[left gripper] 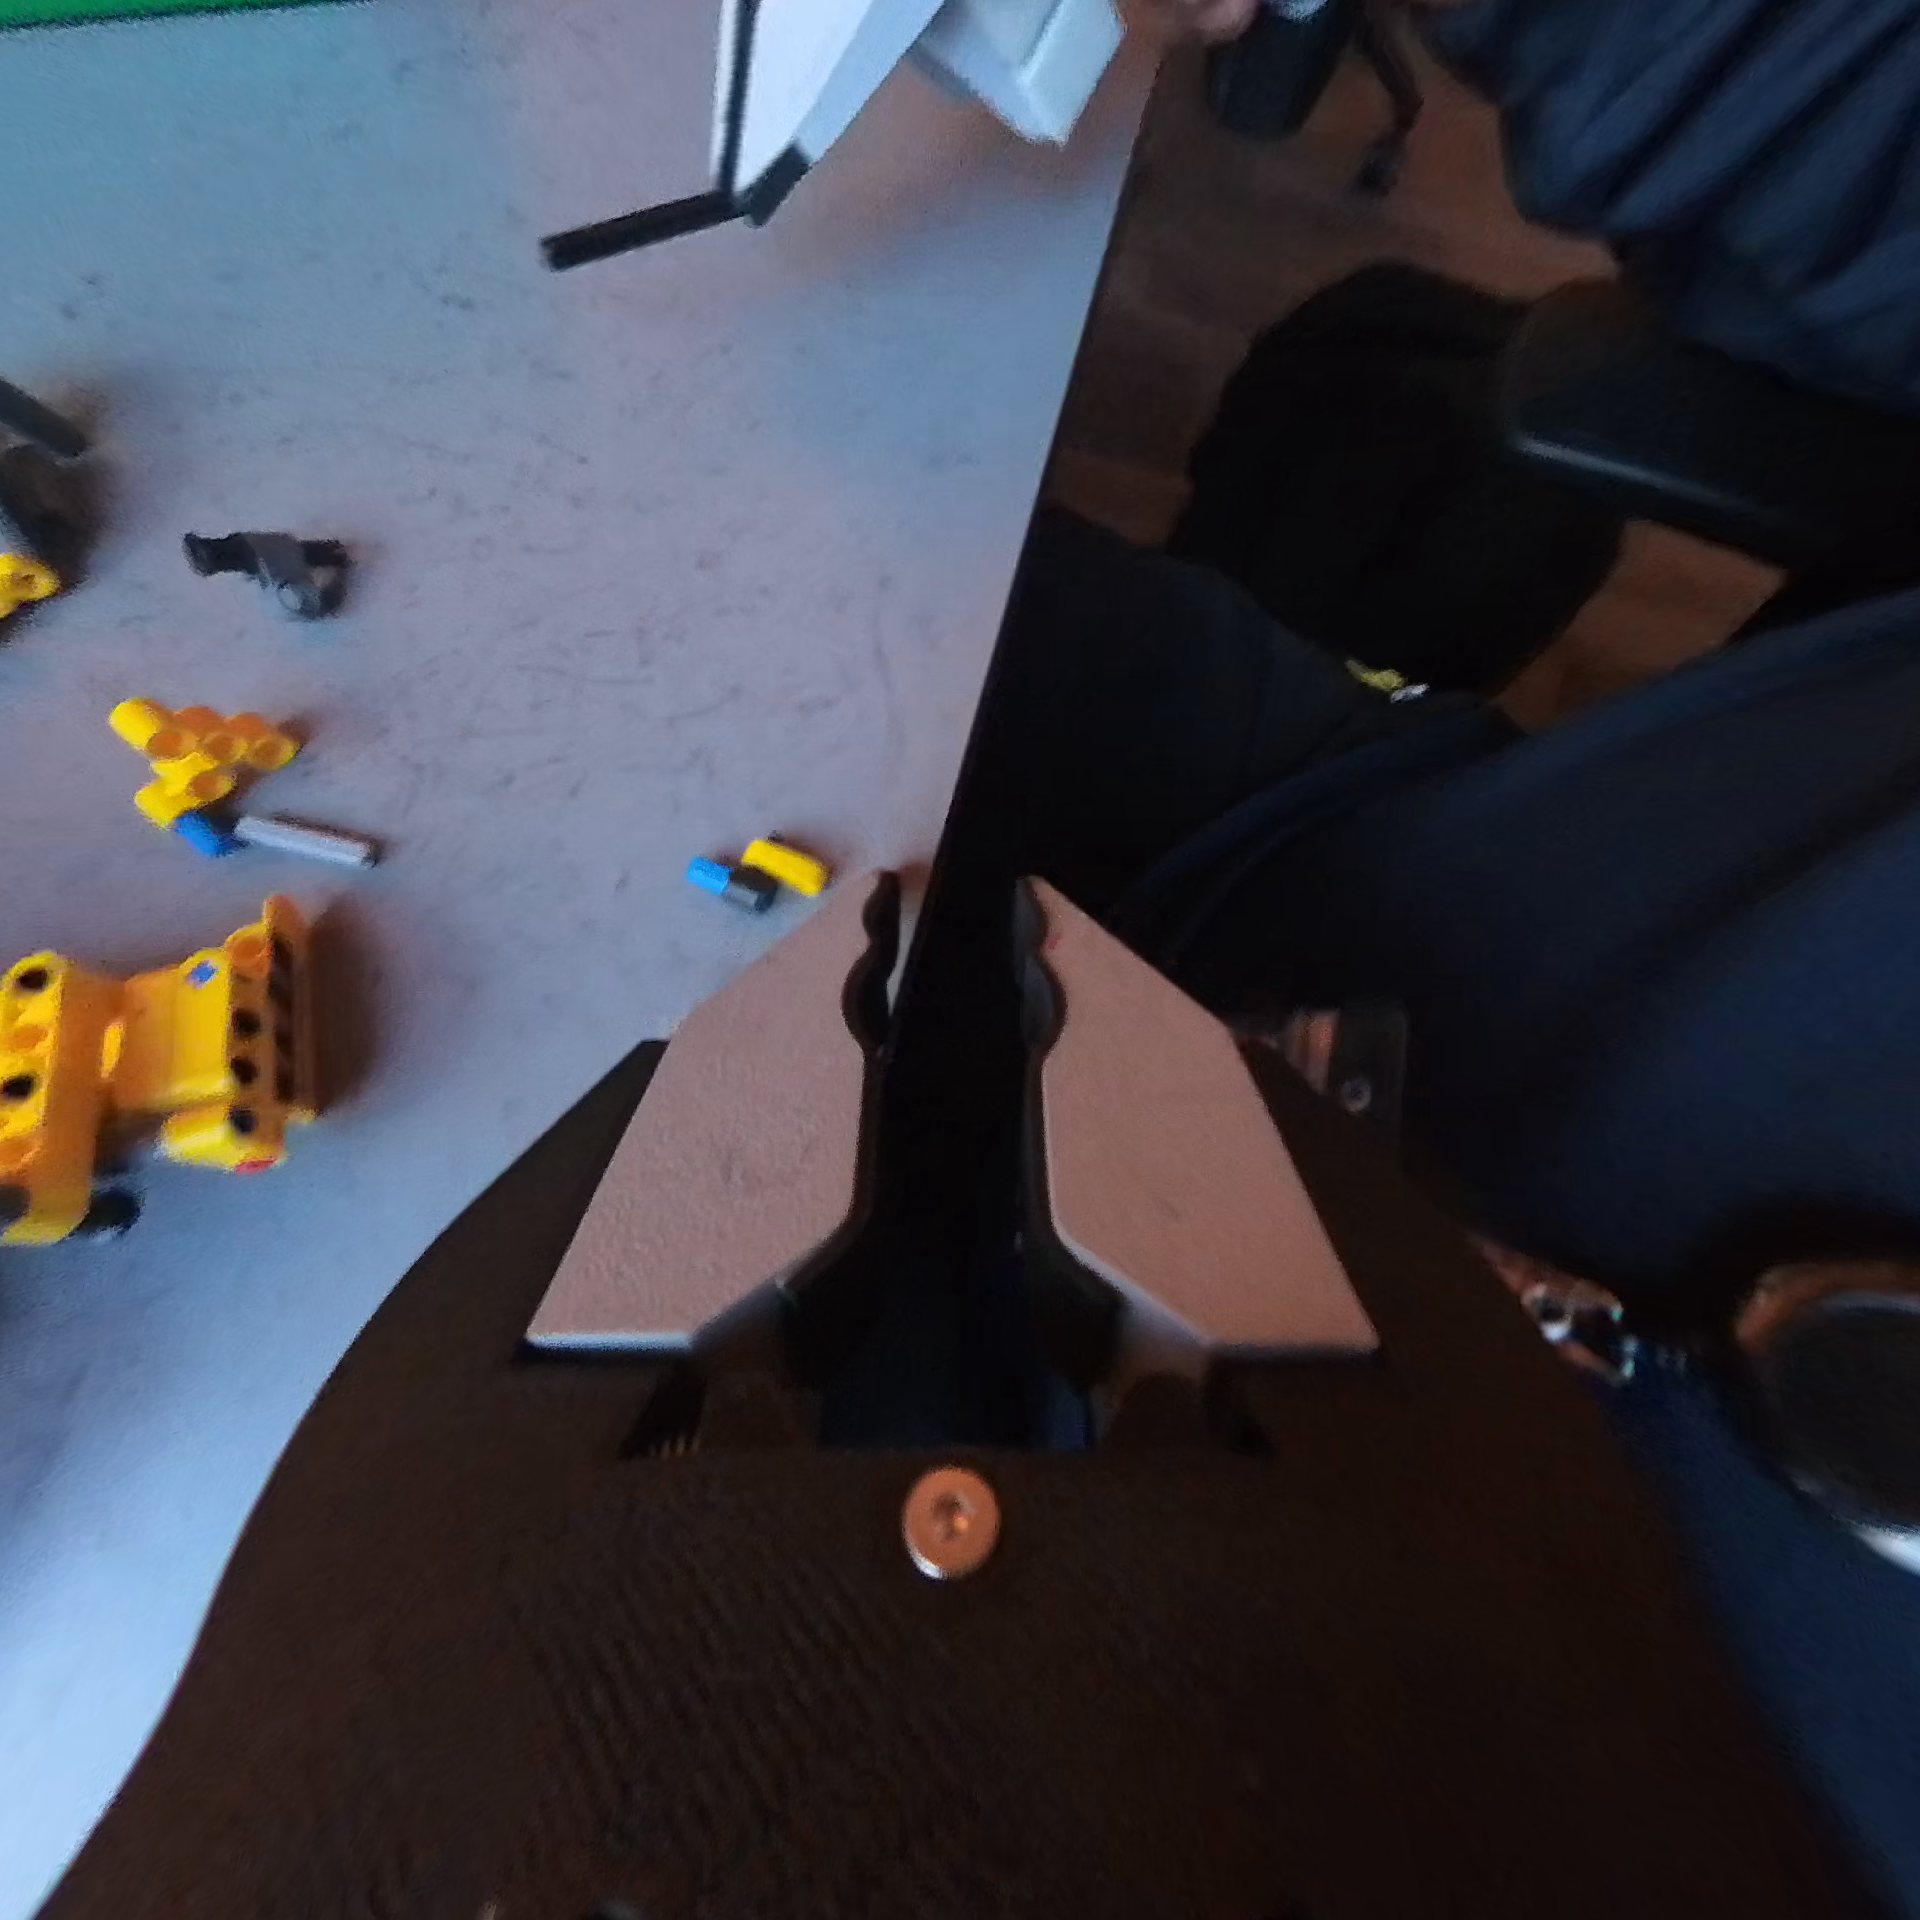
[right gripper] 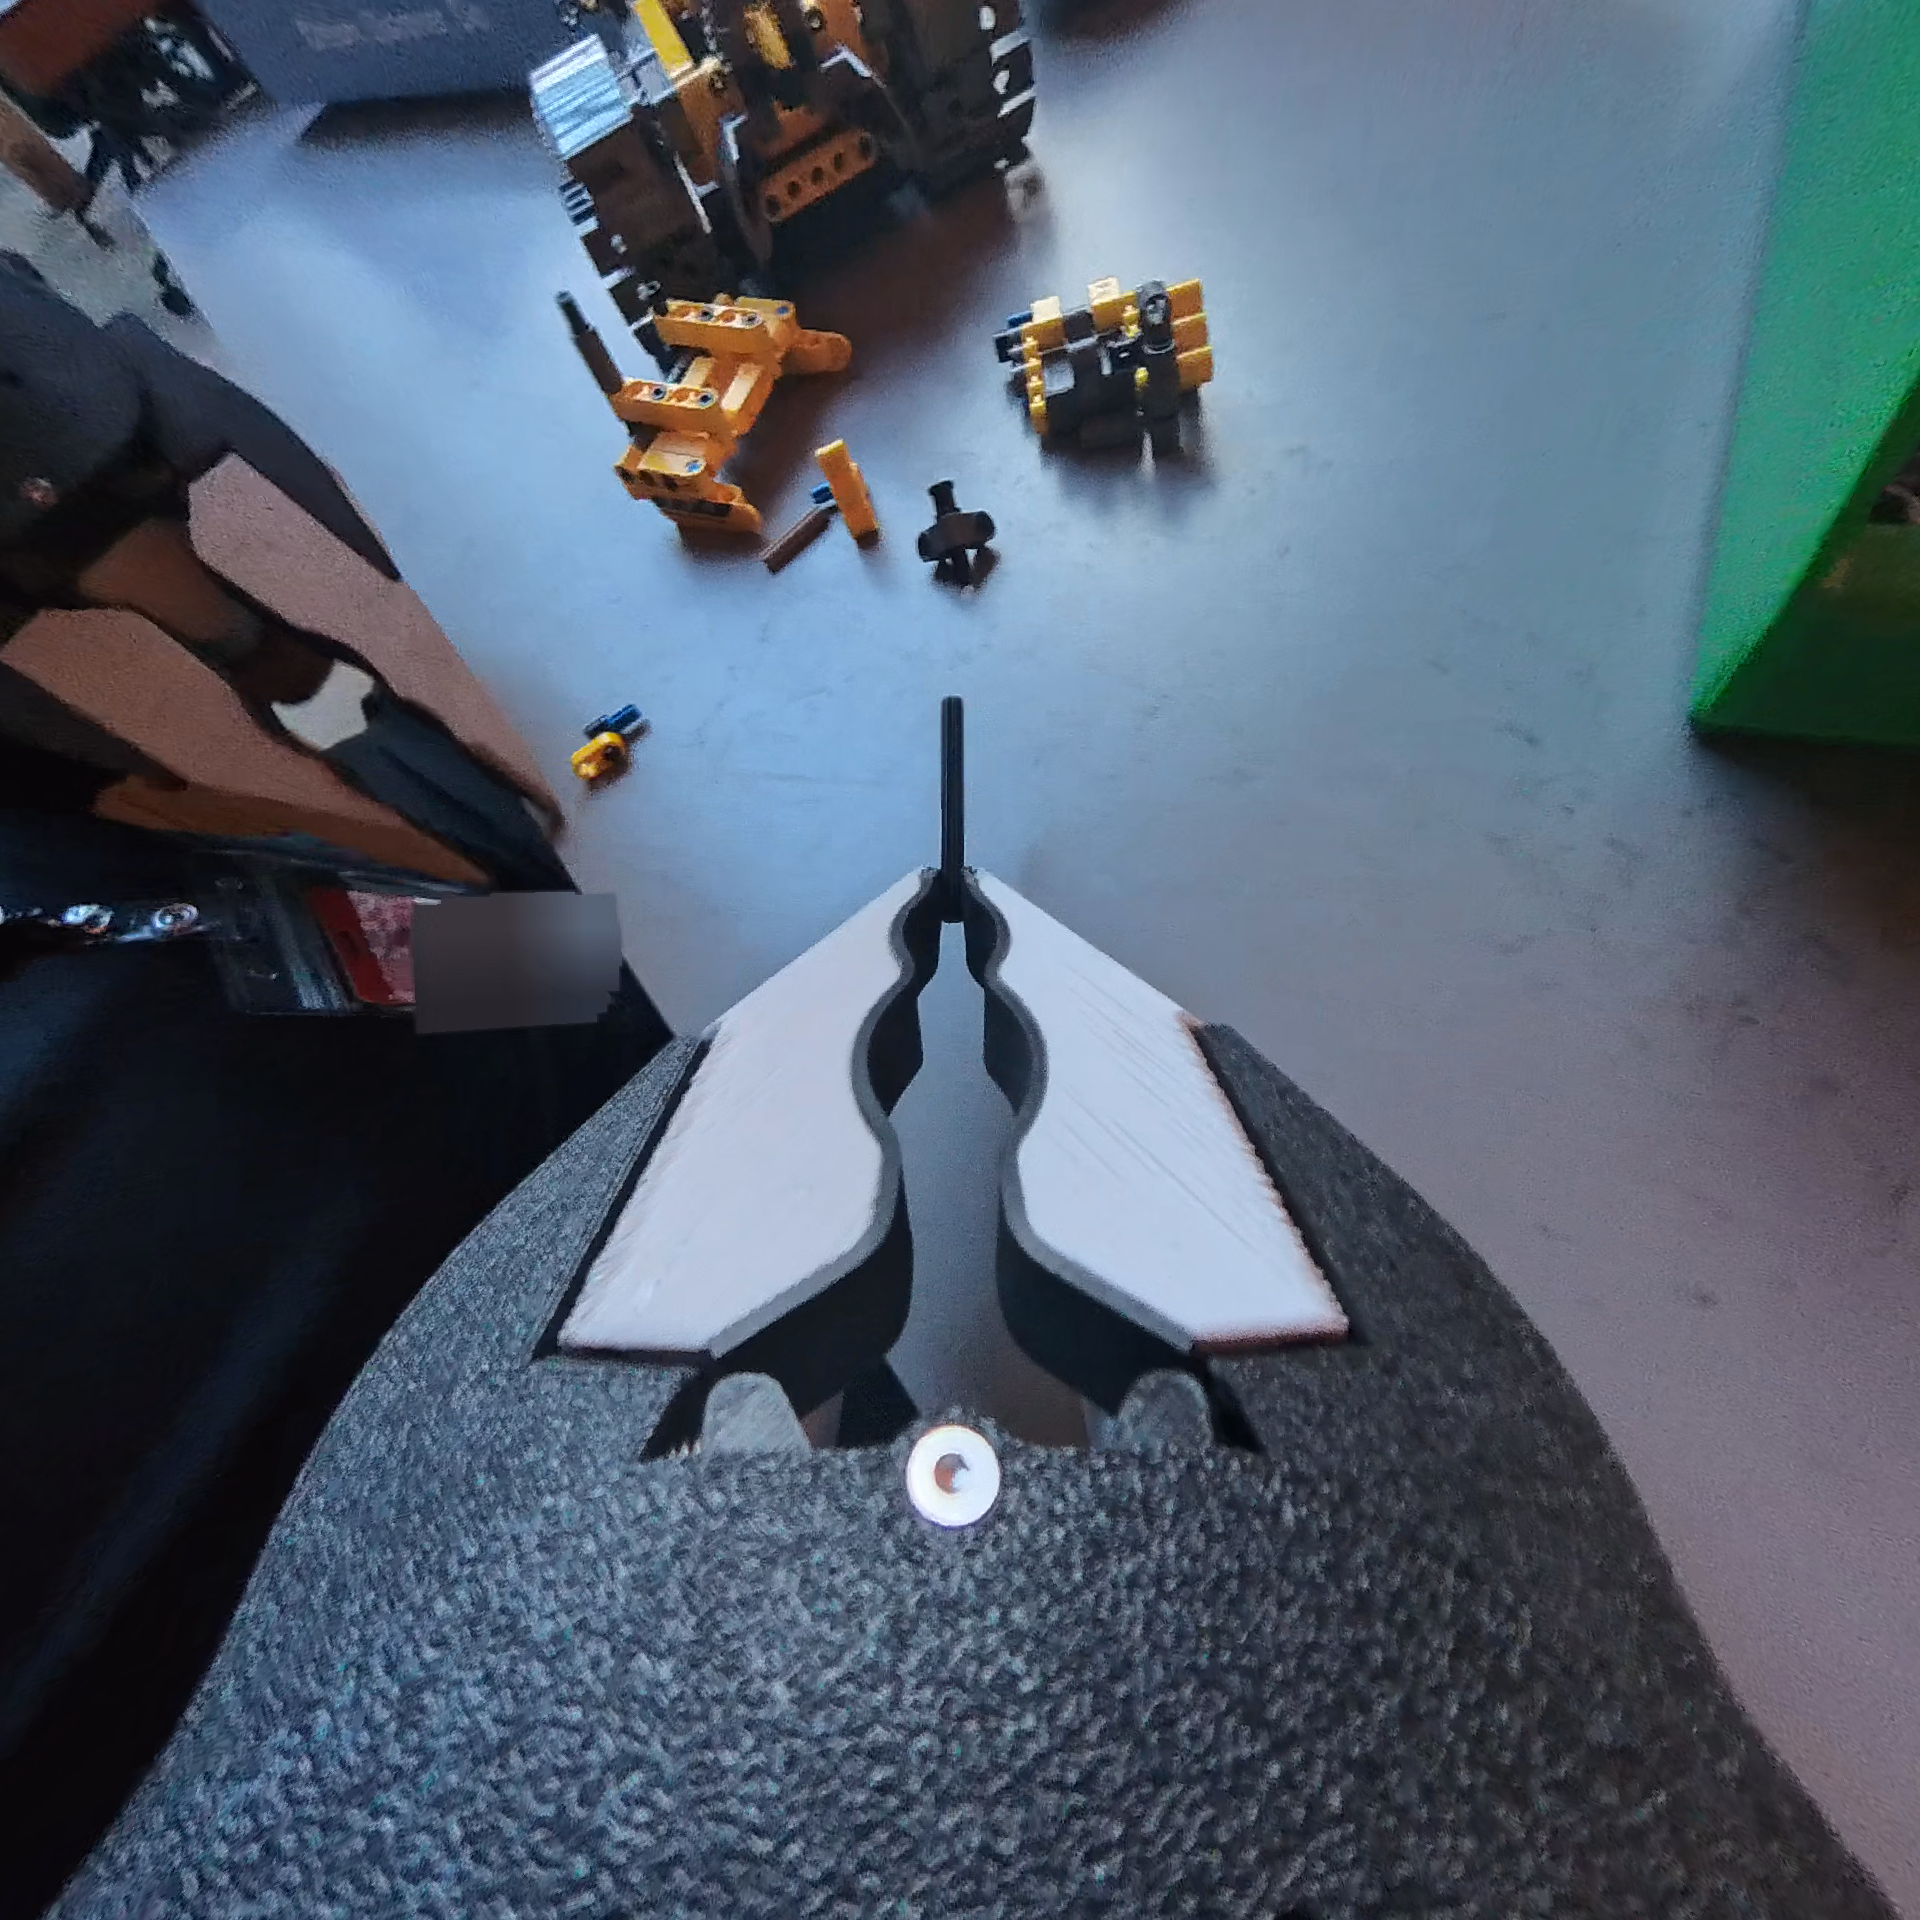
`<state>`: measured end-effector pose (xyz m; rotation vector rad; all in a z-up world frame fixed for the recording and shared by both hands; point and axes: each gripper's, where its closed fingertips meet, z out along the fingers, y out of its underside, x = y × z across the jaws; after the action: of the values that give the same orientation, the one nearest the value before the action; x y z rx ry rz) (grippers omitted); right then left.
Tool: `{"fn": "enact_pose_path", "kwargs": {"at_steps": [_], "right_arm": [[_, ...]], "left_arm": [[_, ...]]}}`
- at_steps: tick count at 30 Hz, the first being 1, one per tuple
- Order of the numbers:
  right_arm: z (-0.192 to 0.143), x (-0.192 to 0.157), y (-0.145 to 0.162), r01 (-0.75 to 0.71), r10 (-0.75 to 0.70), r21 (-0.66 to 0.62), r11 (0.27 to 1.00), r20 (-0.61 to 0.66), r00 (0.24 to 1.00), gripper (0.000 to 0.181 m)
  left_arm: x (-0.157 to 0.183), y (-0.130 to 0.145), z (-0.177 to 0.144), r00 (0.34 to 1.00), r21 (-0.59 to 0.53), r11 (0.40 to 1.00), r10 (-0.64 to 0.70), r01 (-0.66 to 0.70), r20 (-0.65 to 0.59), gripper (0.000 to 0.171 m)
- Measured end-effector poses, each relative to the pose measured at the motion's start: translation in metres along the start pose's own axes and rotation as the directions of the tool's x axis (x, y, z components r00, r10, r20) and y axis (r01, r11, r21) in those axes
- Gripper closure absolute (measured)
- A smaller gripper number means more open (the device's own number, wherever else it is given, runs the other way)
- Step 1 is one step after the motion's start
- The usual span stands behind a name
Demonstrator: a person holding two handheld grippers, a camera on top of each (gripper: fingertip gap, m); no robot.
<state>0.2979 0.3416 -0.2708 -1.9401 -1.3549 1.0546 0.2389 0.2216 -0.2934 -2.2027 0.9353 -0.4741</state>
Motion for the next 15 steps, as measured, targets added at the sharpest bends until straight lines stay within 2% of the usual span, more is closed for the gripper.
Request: {"fn": "enact_pose_path", "kwargs": {"at_steps": [3,4,9,15], "right_arm": [[0.001,-0.007,0.004,0.028,-0.027,-0.026,0.999,0.018,0.999,0.181],[0.002,-0.01,0.004,0.032,-0.031,-0.031,0.999,0.032,0.999,0.181],[0.01,-0.024,0.008,0.068,-0.063,-0.069,0.995,0.074,0.995,0.181],[0.022,-0.03,0.014,0.109,-0.101,-0.108,0.988,0.08,0.992,0.18]], "left_arm": [[-0.022,0.016,-0.016,0.992,-0.047,0.998,0.051,-0.045,0.116,0.153],[-0.028,0.018,-0.021,0.99,-0.051,0.998,0.053,-0.047,0.13,0.147],[-0.047,0.013,-0.03,0.987,-0.022,0.999,0.026,-0.023,0.159,0.149],[-0.045,0.017,-0.022,0.989,-0.03,0.999,0.021,-0.017,0.149,0.151]]}}
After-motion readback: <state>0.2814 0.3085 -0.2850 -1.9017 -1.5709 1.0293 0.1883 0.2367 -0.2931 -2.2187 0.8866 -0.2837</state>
